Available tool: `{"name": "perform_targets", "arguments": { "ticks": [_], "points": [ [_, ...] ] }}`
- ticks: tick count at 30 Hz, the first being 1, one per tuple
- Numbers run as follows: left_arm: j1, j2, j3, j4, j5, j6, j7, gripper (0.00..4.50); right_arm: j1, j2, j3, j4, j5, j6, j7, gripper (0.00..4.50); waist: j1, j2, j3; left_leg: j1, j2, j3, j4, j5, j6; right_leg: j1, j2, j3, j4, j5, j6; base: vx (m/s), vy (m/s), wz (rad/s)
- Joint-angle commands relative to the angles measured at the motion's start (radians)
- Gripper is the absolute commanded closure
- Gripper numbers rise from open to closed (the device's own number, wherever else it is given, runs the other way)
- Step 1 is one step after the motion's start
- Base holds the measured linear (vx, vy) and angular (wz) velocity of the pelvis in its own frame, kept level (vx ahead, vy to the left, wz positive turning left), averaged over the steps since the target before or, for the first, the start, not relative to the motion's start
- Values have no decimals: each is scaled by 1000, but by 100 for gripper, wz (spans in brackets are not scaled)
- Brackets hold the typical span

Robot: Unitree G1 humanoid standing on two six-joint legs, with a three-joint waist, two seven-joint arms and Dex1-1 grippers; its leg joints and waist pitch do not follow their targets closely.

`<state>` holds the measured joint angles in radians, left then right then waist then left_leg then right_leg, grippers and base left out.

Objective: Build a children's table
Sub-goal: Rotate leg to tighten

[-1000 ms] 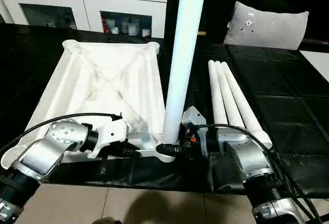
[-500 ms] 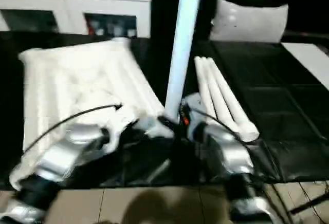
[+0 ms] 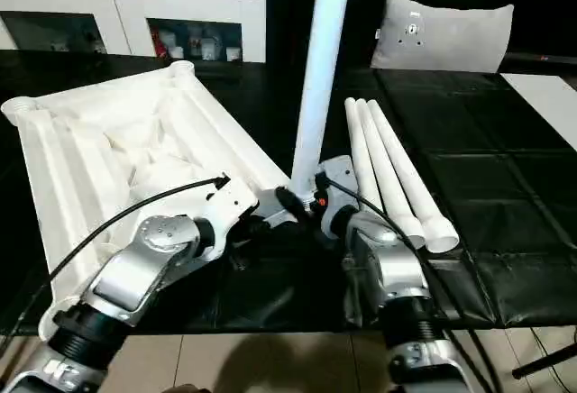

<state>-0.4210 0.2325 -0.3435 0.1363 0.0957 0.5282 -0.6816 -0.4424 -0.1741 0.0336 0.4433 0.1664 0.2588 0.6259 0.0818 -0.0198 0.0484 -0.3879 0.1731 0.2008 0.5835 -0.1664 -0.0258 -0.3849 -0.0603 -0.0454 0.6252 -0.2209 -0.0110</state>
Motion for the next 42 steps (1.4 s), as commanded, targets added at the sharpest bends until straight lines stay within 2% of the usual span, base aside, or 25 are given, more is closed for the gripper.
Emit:
{"name": "perform_targets", "arguments": {
  "ticks": [1,3,5,6,7,11,14,16,17,21,23,25,27,31,35,38,42],
  "points": [
    [-18,11,0,-4,6,-71,-21,450,0,-20,12,-30,11,-20,50,21,5,-3,-57,25,64,-35,-63,-193,18,36,-89,48,-85,-140,-179,0,0,0],
    [-19,33,-9,5,6,-92,-46,450,1,-43,13,-29,7,-27,85,6,4,-3,-56,25,64,-34,-63,-189,16,35,-88,48,-83,-134,-182,0,0,0],
    [-17,101,-35,34,5,-177,-130,450,1,-128,29,-31,0,-70,206,6,11,-3,-58,26,65,-34,-61,-182,21,35,-90,49,-82,-120,-183,0,0,0],
    [-17,109,-39,37,4,-189,-141,450,1,-139,31,-32,0,-75,221,6,16,-3,-58,25,63,-36,-61,-184,26,37,-89,46,-84,-124,-180,0,0,0],
    [-16,128,-47,46,2,-220,-169,450,1,-161,39,-34,0,-90,256,6,16,-3,-58,28,64,-32,-59,-179,26,35,-89,49,-81,-106,-183,0,0,0],
    [-12,191,-79,57,-6,-306,-274,450,7,-226,72,-51,22,-92,403,6,18,-2,-58,27,65,-34,-60,-189,35,36,-89,46,-78,-97,-198,0,0,0],
    [-8,221,-93,53,-27,-331,-352,450,9,-250,95,-54,30,-92,477,6,22,-2,-59,29,67,-33,-59,-195,36,35,-90,46,-77,-101,-209,0,0,0],
    [-8,239,-102,50,-35,-338,-388,450,9,-256,110,-51,33,-90,506,6,25,-2,-58,30,68,-32,-60,-193,35,33,-89,46,-75,-97,-215,0,0,0],
    [-8,244,-105,52,-36,-346,-399,450,9,-258,114,-49,36,-91,516,35,28,-2,-58,31,68,-32,-60,-195,33,32,-89,46,-75,-103,-217,0,0,0],
    [-13,257,-111,66,-49,-377,-449,450,16,-249,132,-49,44,-79,556,62,33,-1,-57,33,70,-32,-63,-219,17,30,-91,47,-77,-134,-215,0,0,0],
    [-17,257,-110,73,-50,-384,-455,450,19,-244,137,-47,48,-73,564,90,33,-2,-57,33,70,-33,-64,-226,10,30,-92,47,-77,-142,-213,0,0,0],
    [-18,256,-110,75,-50,-386,-457,450,19,-243,139,-47,50,-72,566,96,34,-2,-57,32,70,-34,-65,-228,7,31,-94,47,-77,-148,-210,0,0,0],
    [-21,255,-110,80,-51,-389,-459,450,21,-241,142,-47,52,-65,572,127,33,-2,-58,32,70,-34,-65,-225,6,31,-93,47,-77,-147,-208,0,0,0],
    [-21,250,-108,85,-56,-394,-464,450,28,-239,148,-48,57,-60,579,145,33,-2,-58,32,70,-34,-64,-219,9,32,-94,48,-77,-142,-210,0,0,0],
    [-17,245,-101,87,-63,-392,-470,450,35,-231,143,-49,66,-50,587,189,33,-2,-59,31,69,-34,-64,-212,11,32,-93,46,-75,-128,-214,0,0,0],
    [-12,240,-96,87,-72,-388,-468,450,44,-223,142,-55,70,-43,587,195,33,-3,-59,31,69,-33,-63,-212,12,32,-92,47,-76,-130,-214,0,0,0],
    [5,209,-62,53,-107,-332,-432,450,62,-188,138,-85,96,-1,552,199,32,-2,-59,31,70,-33,-64,-212,11,32,-92,46,-73,-120,-219,0,0,0]
  ]
}}
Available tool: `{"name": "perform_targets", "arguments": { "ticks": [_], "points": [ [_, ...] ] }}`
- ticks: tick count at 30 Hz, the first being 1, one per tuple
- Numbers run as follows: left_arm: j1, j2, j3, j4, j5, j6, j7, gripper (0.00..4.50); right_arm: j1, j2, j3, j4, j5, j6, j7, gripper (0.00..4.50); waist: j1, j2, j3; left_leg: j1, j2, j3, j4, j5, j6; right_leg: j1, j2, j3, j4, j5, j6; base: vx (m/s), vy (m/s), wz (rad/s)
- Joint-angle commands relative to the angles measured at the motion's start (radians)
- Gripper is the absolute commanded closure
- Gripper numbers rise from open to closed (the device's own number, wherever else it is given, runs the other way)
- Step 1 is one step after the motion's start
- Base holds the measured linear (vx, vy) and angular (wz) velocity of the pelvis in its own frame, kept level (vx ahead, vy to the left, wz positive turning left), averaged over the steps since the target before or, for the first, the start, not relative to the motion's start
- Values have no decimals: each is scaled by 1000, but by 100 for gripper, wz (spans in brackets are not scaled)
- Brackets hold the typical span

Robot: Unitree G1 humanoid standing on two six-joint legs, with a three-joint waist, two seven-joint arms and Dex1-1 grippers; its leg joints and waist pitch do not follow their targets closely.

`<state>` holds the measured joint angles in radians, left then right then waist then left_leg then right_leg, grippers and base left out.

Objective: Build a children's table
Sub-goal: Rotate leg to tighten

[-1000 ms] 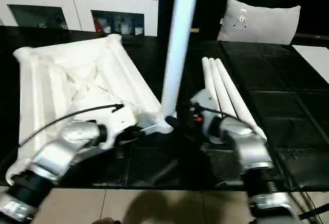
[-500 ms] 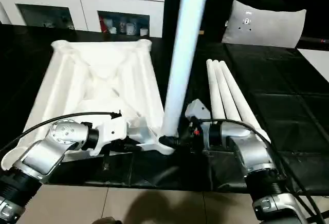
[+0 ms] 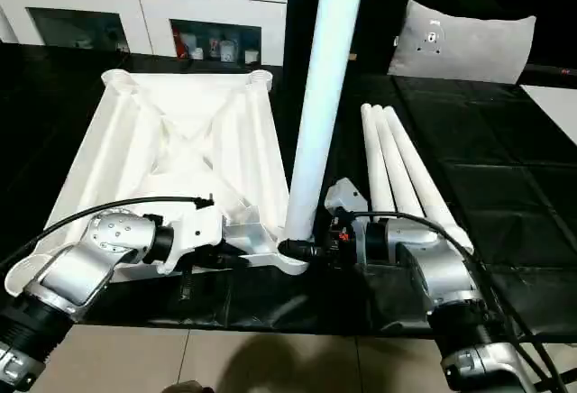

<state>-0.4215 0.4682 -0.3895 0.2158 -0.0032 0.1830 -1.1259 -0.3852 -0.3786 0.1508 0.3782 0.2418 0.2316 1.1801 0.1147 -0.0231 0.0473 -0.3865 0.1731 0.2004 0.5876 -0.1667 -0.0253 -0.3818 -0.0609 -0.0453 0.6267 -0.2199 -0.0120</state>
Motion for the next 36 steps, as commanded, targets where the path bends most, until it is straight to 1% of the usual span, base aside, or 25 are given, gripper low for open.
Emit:
{"name": "perform_targets", "arguments": {
  "ticks": [1,3,4,5,6,7,8,9,10,11,12,13,15,16,17,19,20,23,25,27,28,29,32,35,36],
  "points": [
    [8,-35,-9,-34,-13,26,27,450,5,29,17,-25,25,41,-22,199,-3,1,-56,30,69,-33,-70,-222,8,27,-92,46,-78,-141,-215,0,0,0],
    [11,-69,15,-55,-16,101,93,450,-10,81,0,-4,4,68,-145,199,-7,1,-52,31,69,-35,-73,-250,-4,25,-93,48,-82,-190,-214,0,0,0],
    [4,-116,42,-54,-2,180,188,450,-31,134,-21,32,-24,73,-266,199,-11,1,-50,33,69,-35,-75,-273,-19,22,-95,49,-86,-239,-207,0,0,0],
    [4,-119,44,-53,-1,186,195,450,-33,138,-22,35,-26,73,-274,201,-20,0,-48,33,67,-38,-77,-296,-38,21,-97,48,-89,-293,-199,0,0,0],
    [0,-134,52,-50,4,208,224,450,-39,151,-28,46,-32,75,-304,201,-22,-1,-48,35,67,-40,-76,-307,-43,20,-100,48,-94,-325,-191,0,0,0],
    [-6,-159,63,-45,17,235,275,450,-48,172,-36,63,-44,77,-354,204,-28,-2,-48,31,67,-44,-77,-311,-46,23,-101,49,-97,-353,-176,0,0,0],
    [-17,-204,81,-35,39,281,360,450,-66,207,-53,92,-58,84,-437,204,-35,-3,-46,35,67,-40,-78,-319,-51,15,-95,50,-98,-358,-172,0,0,0],
    [-25,-234,91,-30,51,303,412,450,-79,230,-66,115,-69,89,-499,204,-36,-2,-45,38,67,-41,-76,-326,-55,12,-95,51,-98,-366,-172,0,0,0],
    [-33,-268,102,-23,62,324,465,450,-95,248,-77,144,-84,93,-564,204,-35,-4,-49,37,63,-43,-74,-322,-51,16,-100,50,-103,-382,-165,0,0,0],
    [-38,-289,108,-19,67,335,494,450,-105,257,-84,160,-93,97,-603,204,-39,-2,-48,31,65,-43,-77,-305,-51,17,-97,50,-102,-363,-160,0,0,0],
    [-45,-321,110,-22,74,358,529,450,-114,271,-99,179,-92,92,-637,204,-38,-5,-50,33,65,-42,-75,-302,-48,16,-96,50,-103,-353,-158,0,0,0],
    [-45,-321,110,-22,74,358,529,450,-114,271,-99,179,-92,92,-637,204,-36,-5,-52,33,64,-40,-72,-286,-38,17,-95,52,-101,-319,-160,0,0,0],
    [-44,-337,93,-37,89,381,540,450,-115,283,-112,183,-87,83,-652,204,-32,-5,-55,26,63,-37,-71,-234,-17,24,-92,52,-94,-233,-164,0,0,0],
    [-42,-336,78,-43,102,388,539,450,-114,287,-116,182,-84,82,-654,169,-29,-7,-57,25,63,-35,-68,-207,-2,25,-91,51,-90,-182,-168,0,0,0],
    [-39,-335,63,-51,119,397,541,450,-112,294,-129,176,-71,87,-654,148,-26,-4,-60,24,62,-34,-67,-177,9,28,-90,50,-84,-136,-175,0,0,0],
    [-39,-335,65,-53,118,399,542,450,-110,294,-132,169,-65,89,-647,131,-25,-4,-59,23,62,-33,-66,-158,22,29,-89,49,-82,-99,-184,0,0,0],
    [-40,-330,66,-52,118,395,539,450,-109,289,-132,164,-63,89,-639,126,-25,-1,-59,22,62,-34,-67,-158,22,30,-89,48,-82,-97,-189,0,0,0],
    [-46,-312,64,-45,118,372,528,450,-105,266,-132,150,-52,77,-605,91,-27,0,-57,26,64,-34,-70,-198,10,29,-89,47,-87,-136,-187,0,0,0],
    [-48,-304,62,-42,118,358,521,450,-104,254,-132,144,-48,70,-590,84,-27,-1,-55,26,64,-35,-72,-216,4,29,-90,48,-91,-163,-180,0,0,0],
    [-47,-266,48,-35,120,306,472,450,-95,206,-127,120,-41,47,-506,53,-25,-1,-56,27,65,-36,-71,-224,3,29,-90,48,-92,-174,-173,0,0,0],
    [-47,-254,46,-33,121,302,458,450,-92,188,-122,111,-40,42,-475,53,-24,-2,-56,25,64,-35,-71,-218,5,30,-91,49,-91,-168,-170,0,0,0],
    [-47,-243,45,-30,122,300,446,450,-89,171,-118,103,-39,38,-447,39,-24,-1,-56,25,64,-35,-71,-212,9,30,-90,49,-90,-158,-171,0,0,0],
    [-44,-181,25,-24,118,240,359,450,-75,93,-91,74,-44,22,-333,9,-21,-2,-56,24,64,-35,-68,-199,20,33,-89,47,-89,-140,-172,0,0,0],
    [-37,-118,-10,-26,113,185,267,450,-68,33,-70,62,-58,-10,-255,3,-22,0,-55,26,65,-34,-69,-212,19,29,-89,47,-89,-150,-188,0,0,0],
    [-37,-117,-10,-26,112,185,265,450,-68,33,-70,62,-58,-10,-253,3,-21,0,-55,27,65,-35,-69,-218,19,29,-90,47,-90,-157,-189,0,0,0]
  ]
}}
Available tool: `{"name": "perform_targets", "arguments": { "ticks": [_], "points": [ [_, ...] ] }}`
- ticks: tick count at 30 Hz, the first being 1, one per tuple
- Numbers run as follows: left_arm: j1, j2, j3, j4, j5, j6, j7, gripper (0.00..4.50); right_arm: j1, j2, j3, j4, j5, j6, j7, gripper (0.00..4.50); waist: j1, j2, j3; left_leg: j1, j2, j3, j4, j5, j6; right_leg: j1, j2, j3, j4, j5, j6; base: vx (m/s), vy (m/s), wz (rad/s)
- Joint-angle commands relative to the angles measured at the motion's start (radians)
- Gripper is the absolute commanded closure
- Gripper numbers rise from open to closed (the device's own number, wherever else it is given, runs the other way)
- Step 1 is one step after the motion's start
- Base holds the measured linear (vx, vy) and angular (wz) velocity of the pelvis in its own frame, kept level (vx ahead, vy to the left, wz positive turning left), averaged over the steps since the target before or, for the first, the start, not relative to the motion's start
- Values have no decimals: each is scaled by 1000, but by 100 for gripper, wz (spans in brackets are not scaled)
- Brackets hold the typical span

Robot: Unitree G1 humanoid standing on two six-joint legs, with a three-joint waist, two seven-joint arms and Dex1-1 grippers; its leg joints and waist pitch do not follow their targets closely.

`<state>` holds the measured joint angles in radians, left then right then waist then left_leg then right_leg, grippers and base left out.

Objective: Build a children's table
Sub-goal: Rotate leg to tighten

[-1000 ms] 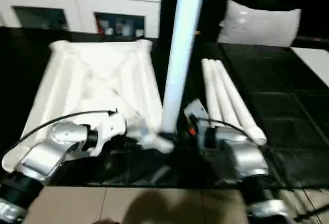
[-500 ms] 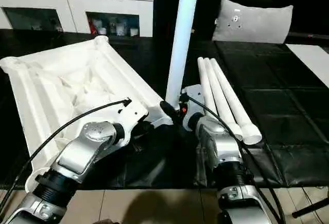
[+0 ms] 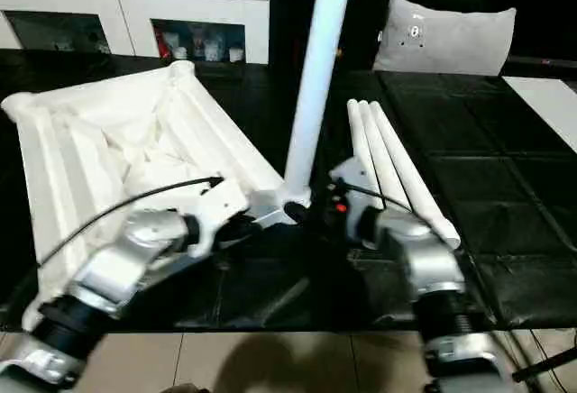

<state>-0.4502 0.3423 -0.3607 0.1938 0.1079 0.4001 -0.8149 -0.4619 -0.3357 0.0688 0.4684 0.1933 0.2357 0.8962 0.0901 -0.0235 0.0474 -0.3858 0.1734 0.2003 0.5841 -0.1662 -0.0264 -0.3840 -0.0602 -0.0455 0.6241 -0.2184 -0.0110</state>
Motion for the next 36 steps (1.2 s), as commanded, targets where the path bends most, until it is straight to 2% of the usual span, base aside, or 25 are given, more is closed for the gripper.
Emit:
{"name": "perform_targets", "arguments": {
  "ticks": [1,7,10,16,19,27,31,34,35,36],
  "points": [
    [-6,26,-47,-6,-5,-43,-73,450,10,-24,17,-33,-6,-22,58,3,4,1,-54,26,65,-36,-66,-228,18,31,-91,47,-87,-170,-191,0,0,0],
    [11,132,-106,-26,-24,-132,-268,450,18,-86,56,-57,10,-70,214,3,13,3,-53,31,68,-34,-68,-235,15,28,-90,48,-83,-150,-206,0,0,0],
    [5,151,-111,-16,-28,-150,-308,450,13,-90,74,-45,16,-70,259,37,19,6,-53,34,70,-34,-69,-251,5,26,-91,48,-83,-166,-209,0,0,0],
    [-8,167,-114,-1,-41,-174,-342,450,21,-69,95,-43,19,-65,281,85,22,4,-54,33,69,-34,-71,-259,-6,27,-94,49,-82,-174,-209,0,0,0],
    [-8,165,-110,2,-43,-180,-352,450,22,-63,99,-39,24,-63,291,103,23,4,-55,33,70,-34,-70,-252,-6,28,-94,49,-81,-165,-210,0,0,0],
    [-1,163,-104,0,-57,-180,-365,450,35,-55,109,-47,29,-50,309,184,23,5,-56,32,70,-34,-69,-238,0,29,-93,48,-78,-146,-217,0,0,0],
    [4,157,-96,-3,-66,-169,-366,450,47,-52,111,-58,31,-35,315,199,23,4,-55,32,69,-33,-69,-239,1,29,-93,48,-79,-147,-217,0,0,0],
    [8,142,-79,-11,-84,-135,-351,450,55,-36,106,-67,43,-19,300,207,22,4,-55,32,69,-33,-70,-243,-3,28,-93,48,-79,-153,-218,0,0,0],
    [8,116,-55,-26,-96,-66,-304,450,48,-1,94,-66,34,27,212,208,22,3,-55,32,69,-34,-70,-244,-3,29,-93,48,-79,-162,-217,0,0,0],
    [8,112,-51,-28,-98,-55,-296,450,47,5,92,-65,32,33,197,209,18,1,-55,32,71,-33,-72,-238,-7,28,-92,49,-77,-156,-221,0,0,0]
  ]
}}
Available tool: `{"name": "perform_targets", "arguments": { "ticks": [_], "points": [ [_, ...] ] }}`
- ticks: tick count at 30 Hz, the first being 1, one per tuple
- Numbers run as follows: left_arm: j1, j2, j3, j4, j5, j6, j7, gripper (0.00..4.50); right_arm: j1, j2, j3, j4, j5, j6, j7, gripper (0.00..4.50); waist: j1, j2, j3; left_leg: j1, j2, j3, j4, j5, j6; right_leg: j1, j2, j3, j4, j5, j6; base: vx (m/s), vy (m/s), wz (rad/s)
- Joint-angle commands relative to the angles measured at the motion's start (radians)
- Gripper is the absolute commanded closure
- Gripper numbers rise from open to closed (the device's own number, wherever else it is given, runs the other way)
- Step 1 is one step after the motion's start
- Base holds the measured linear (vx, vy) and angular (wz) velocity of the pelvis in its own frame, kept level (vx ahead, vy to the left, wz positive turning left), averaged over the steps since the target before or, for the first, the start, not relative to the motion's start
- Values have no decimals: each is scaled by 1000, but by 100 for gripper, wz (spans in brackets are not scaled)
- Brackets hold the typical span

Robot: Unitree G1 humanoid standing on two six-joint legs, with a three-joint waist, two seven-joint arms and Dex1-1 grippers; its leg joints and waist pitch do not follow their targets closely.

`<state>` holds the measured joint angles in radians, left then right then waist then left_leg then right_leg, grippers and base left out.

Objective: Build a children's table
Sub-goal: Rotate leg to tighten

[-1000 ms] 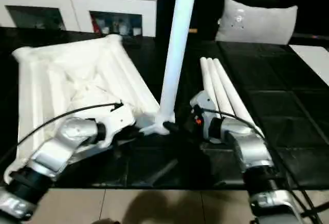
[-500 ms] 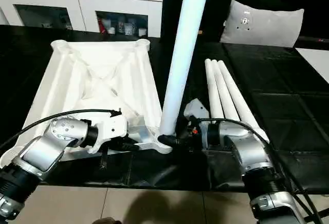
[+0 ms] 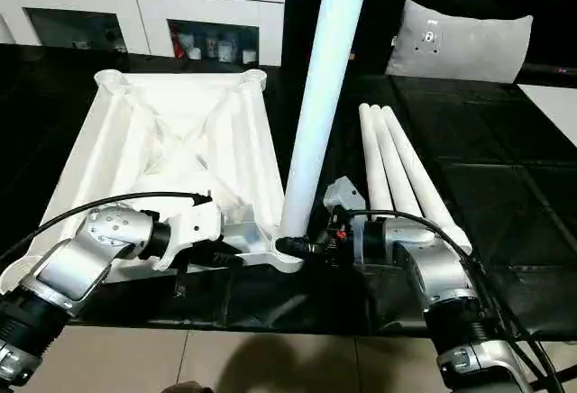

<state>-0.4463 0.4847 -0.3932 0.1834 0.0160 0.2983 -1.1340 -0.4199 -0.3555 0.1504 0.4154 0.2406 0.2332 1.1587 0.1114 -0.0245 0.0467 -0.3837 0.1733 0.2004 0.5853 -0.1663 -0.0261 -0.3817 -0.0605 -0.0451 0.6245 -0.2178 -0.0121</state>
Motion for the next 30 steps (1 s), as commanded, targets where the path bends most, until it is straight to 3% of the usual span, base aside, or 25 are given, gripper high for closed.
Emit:
{"name": "perform_targets", "arguments": {
  "ticks": [1,3,5,6,11,12,13,16,17,23,27,28,30],
  "points": [
    [4,-51,-3,-24,-10,83,61,450,-1,48,4,-6,-30,52,-130,209,-6,4,-52,29,70,-35,-75,-240,-14,24,-91,48,-77,-171,-219,0,0,0],
    [0,-126,47,-27,-7,182,195,450,-26,105,-18,27,-71,88,-303,210,-15,4,-48,31,67,-36,-77,-283,-39,21,-94,49,-84,-247,-212,0,0,0],
    [-1,-172,73,-32,-2,237,268,450,-43,139,-35,52,-86,103,-396,211,-25,2,-47,32,65,-41,-76,-320,-51,20,-99,50,-97,-353,-178,0,0,0],
    [-4,-208,92,-30,3,269,323,450,-56,162,-52,72,-90,117,-460,211,-30,6,-46,31,66,-42,-77,-325,-56,17,-99,51,-95,-354,-179,0,0,0],
    [-17,-358,144,-30,29,344,530,450,-84,246,-114,137,-133,108,-731,211,-38,2,-52,28,64,-39,-73,-278,-42,19,-94,52,-98,-263,-176,0,0,0],
    [-17,-358,144,-30,29,344,530,450,-84,246,-114,137,-133,108,-731,211,-37,1,-53,26,62,-38,-71,-269,-34,21,-92,52,-97,-251,-174,0,0,0],
    [-17,-372,131,-41,42,355,544,450,-82,256,-125,137,-135,92,-755,211,-34,-7,-55,23,62,-36,-70,-237,-18,25,-92,51,-92,-218,-170,0,0,0],
    [-22,-377,124,-49,50,376,555,450,-82,266,-144,124,-107,93,-750,211,-30,0,-58,20,61,-34,-68,-187,4,27,-88,49,-85,-133,-175,0,0,0],
    [-24,-373,126,-48,50,376,557,450,-80,264,-149,111,-95,99,-736,155,-30,2,-57,21,61,-34,-68,-183,9,28,-87,48,-85,-119,-179,0,0,0],
    [-28,-366,121,-41,60,356,573,450,-66,241,-159,68,-76,112,-723,102,-26,1,-57,24,64,-34,-70,-183,8,31,-88,47,-87,-113,-180,0,0,0],
    [-34,-358,112,-30,69,312,577,450,-51,193,-153,49,-116,121,-753,69,-22,0,-57,23,63,-33,-70,-172,9,31,-87,47,-87,-93,-178,0,0,0],
    [-36,-359,117,-29,73,317,590,450,-40,187,-183,17,-70,163,-725,61,-20,0,-57,23,63,-33,-70,-167,11,33,-87,48,-86,-86,-177,0,0,0],
    [-35,-356,117,-31,69,315,585,423,-31,177,-186,-9,-65,175,-714,54,-17,1,-58,23,63,-33,-69,-163,14,34,-88,47,-85,-77,-177,0,0,0]
  ]
}}
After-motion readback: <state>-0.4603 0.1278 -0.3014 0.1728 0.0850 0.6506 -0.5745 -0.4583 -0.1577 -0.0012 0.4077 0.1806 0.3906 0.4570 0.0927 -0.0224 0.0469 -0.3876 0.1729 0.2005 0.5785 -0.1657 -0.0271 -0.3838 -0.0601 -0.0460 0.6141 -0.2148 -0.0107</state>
